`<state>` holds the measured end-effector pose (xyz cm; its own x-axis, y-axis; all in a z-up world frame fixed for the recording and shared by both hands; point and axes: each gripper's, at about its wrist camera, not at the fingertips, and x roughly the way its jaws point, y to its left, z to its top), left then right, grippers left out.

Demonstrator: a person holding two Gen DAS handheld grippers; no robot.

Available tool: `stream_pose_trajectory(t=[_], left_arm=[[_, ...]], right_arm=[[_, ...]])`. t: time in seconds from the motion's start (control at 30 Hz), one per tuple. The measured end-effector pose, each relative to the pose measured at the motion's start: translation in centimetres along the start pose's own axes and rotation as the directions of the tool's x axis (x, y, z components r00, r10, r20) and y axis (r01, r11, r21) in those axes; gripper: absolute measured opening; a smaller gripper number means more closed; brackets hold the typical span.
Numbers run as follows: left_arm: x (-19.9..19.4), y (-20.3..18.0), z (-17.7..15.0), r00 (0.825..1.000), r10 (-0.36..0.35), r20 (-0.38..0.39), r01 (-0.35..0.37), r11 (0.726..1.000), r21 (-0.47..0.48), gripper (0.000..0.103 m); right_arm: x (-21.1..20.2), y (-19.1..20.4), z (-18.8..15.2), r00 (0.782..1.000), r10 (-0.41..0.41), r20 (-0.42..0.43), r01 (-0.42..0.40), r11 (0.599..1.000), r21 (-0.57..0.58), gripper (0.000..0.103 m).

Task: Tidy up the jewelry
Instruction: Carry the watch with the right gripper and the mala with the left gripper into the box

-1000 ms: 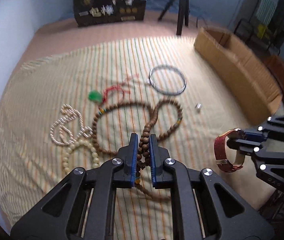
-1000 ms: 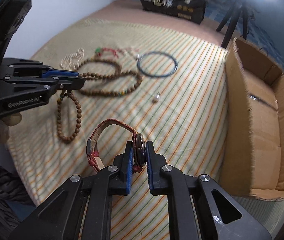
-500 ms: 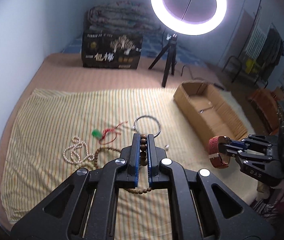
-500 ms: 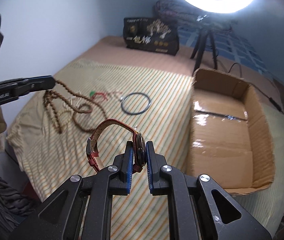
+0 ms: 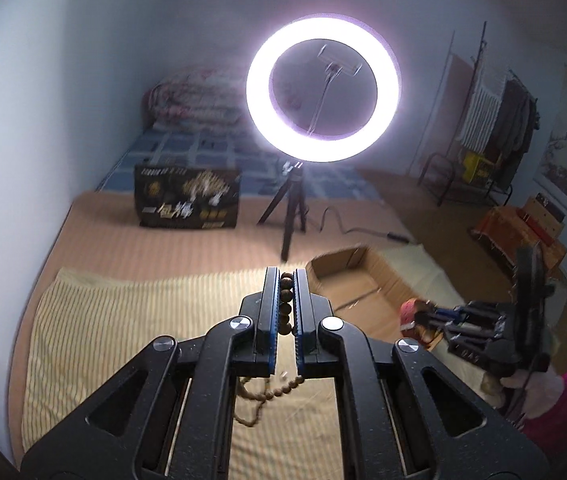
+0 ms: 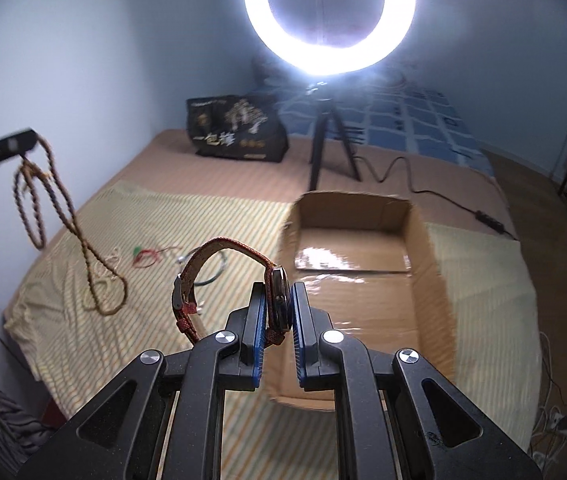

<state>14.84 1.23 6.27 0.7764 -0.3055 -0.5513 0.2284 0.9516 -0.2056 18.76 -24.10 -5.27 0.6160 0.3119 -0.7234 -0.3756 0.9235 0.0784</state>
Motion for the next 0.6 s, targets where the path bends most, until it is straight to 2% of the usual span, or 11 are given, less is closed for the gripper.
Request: stream_pose_trajectory(t=[0.27,0.6], left_arm=[[2.0,-4.8,3.6,0.997,-0.065,0.039,0.063,0.997,0.051,0.004],[6.5,-10.0,7.0,0.99,-0.139,0.038,0.135,0.987,0.091,0.004]], right_arm=[[-0.1,-3.4,0.5,0.999,-0.047,-0.001,0.047,0.998,0.044,0.01],[0.4,-7.3,0.7,0.995,-0.094,-0.031,0.096,0.992,0.085,0.01]])
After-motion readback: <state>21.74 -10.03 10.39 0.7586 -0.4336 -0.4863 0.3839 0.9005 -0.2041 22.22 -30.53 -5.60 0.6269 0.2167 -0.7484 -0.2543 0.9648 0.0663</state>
